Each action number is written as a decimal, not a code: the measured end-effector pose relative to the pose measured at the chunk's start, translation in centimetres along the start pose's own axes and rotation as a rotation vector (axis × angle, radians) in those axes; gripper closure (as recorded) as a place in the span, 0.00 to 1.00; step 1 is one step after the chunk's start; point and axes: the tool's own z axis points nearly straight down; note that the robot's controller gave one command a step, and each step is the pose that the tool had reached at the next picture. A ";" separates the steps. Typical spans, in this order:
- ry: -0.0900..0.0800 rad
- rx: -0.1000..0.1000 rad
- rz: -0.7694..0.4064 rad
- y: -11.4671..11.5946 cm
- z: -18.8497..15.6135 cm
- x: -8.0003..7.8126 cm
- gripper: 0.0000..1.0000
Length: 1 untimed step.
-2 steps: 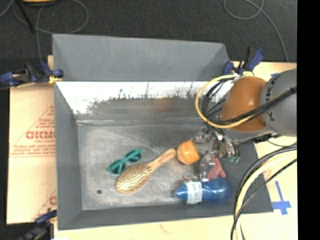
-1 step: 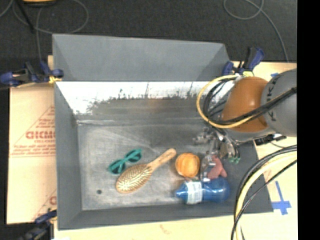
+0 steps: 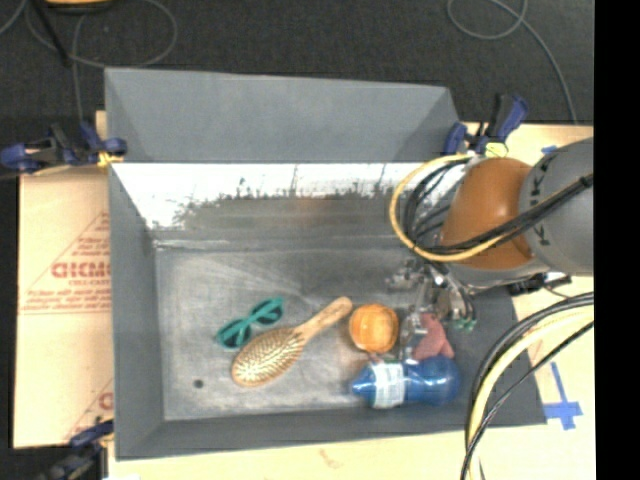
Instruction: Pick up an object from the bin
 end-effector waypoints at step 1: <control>0.020 -0.002 0.038 1.4 -5.1 -0.1 0.00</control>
Offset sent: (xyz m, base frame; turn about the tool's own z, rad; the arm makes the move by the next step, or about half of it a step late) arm -0.0312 0.0644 -0.0024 0.2684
